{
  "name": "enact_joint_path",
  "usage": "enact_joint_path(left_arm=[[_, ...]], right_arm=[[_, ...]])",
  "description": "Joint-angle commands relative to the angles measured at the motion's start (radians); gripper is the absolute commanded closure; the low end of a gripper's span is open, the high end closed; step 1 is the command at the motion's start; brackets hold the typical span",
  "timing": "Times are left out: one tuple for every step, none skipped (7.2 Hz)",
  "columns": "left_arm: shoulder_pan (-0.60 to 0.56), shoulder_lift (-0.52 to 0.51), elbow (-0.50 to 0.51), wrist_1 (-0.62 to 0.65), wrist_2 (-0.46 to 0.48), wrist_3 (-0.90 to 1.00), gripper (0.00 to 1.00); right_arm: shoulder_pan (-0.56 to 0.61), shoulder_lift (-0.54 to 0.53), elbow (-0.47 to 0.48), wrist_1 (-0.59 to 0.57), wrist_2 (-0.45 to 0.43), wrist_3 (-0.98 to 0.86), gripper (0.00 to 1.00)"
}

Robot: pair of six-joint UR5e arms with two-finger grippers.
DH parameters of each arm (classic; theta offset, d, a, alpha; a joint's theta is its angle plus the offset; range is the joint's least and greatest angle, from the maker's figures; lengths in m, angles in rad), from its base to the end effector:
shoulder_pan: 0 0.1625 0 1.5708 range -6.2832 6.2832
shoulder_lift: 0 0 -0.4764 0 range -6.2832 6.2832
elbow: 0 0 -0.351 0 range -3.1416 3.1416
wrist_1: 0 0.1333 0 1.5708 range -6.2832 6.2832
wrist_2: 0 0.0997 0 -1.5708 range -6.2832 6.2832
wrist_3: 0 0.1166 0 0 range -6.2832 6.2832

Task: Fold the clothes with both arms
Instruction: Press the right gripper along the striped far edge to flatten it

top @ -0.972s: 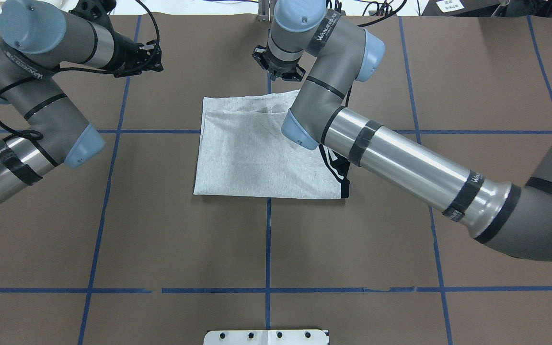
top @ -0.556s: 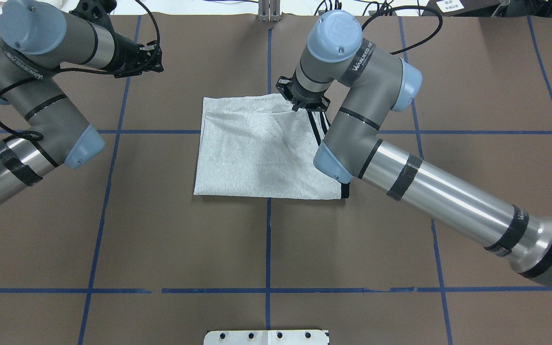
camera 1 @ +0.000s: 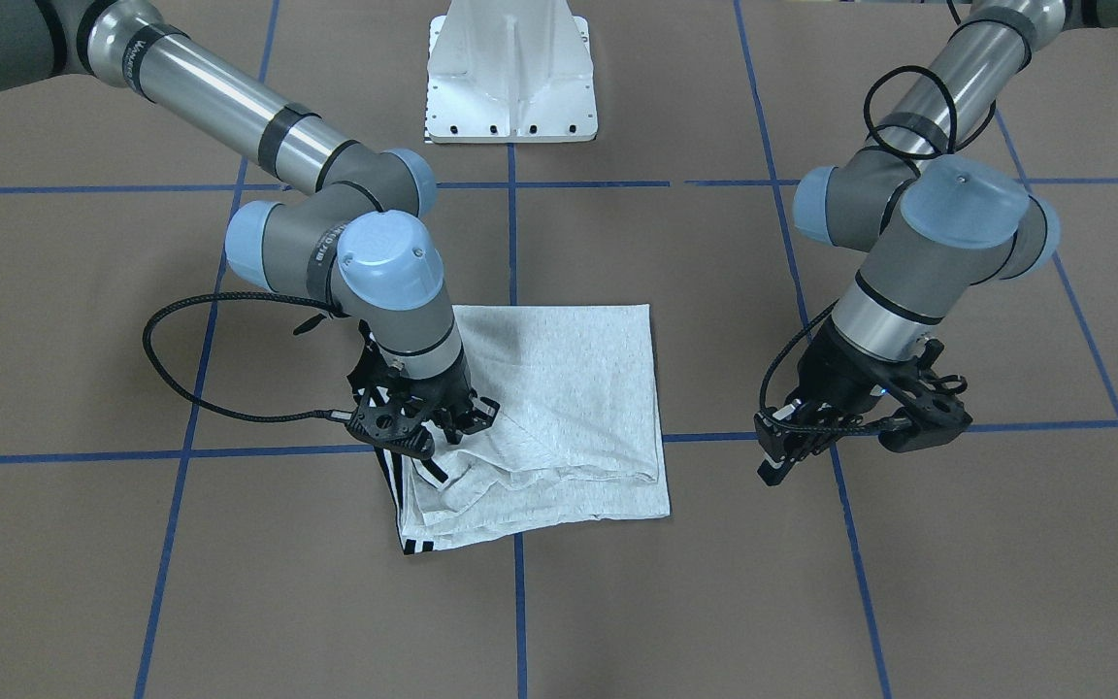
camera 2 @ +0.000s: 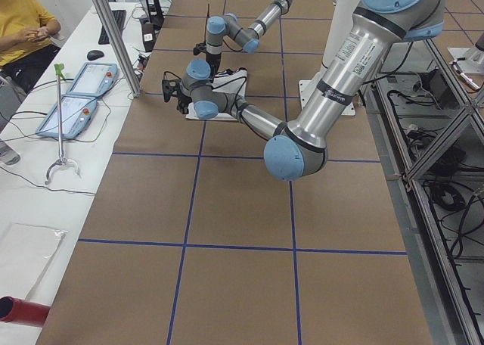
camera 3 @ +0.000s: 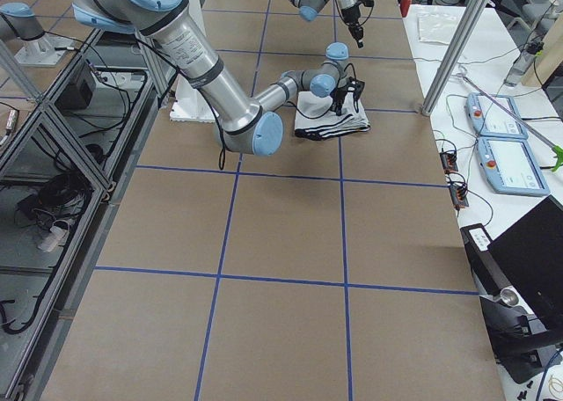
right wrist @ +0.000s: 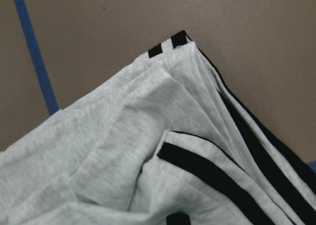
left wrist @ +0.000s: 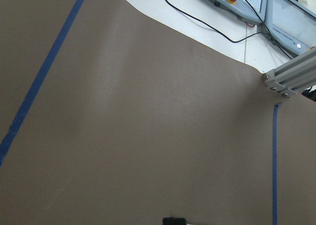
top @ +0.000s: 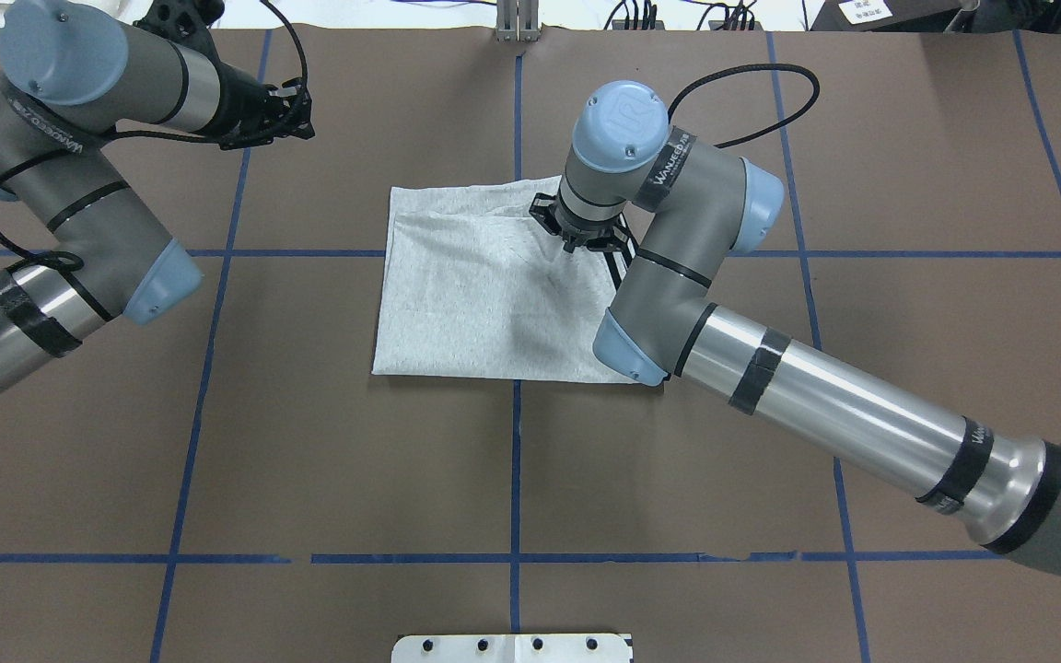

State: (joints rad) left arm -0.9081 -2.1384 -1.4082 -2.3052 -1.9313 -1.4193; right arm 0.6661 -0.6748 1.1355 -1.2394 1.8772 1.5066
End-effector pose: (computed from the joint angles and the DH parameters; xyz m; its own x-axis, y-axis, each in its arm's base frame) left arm 0.3700 -0.6239 0.3809 0.3359 -0.2008 -0.9202 0.4955 0.8686 -0.0087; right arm -0.5963 -0.5935 0.3112 0.5781 0.3765 0.7239 -0.3840 0.9083 -0.1657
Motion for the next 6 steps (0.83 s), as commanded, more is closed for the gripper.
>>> enact_joint_path(left_arm=[[0.000,0.002,0.000,0.001,0.000,0.000,1.00],[0.000,0.011,0.000,0.000,0.000,0.002,1.00],[0.000,0.012,0.000,0.000,0.002,0.000,1.00],[0.000,0.014,0.000,0.000,0.002,0.002,1.00],[0.000,0.015,0.002,0.000,0.002,0.008,1.00],[0.000,0.027,0.000,-0.003,0.002,0.010,1.00]], right_arm=[[0.032,0.089,-0.147,0.056,-0.024,-0.008,1.00],[0.047,0.134,-0.268,0.146,-0.027,-0.008,1.00],[0.070,0.191,-0.330,0.164,-0.026,-0.006,1.00],[0.090,0.198,-0.338,0.164,-0.023,-0.006,1.00],[0.114,0.198,-0.347,0.164,-0.014,-0.008,1.00],[0.151,0.198,-0.347,0.163,0.020,-0.019,1.00]])
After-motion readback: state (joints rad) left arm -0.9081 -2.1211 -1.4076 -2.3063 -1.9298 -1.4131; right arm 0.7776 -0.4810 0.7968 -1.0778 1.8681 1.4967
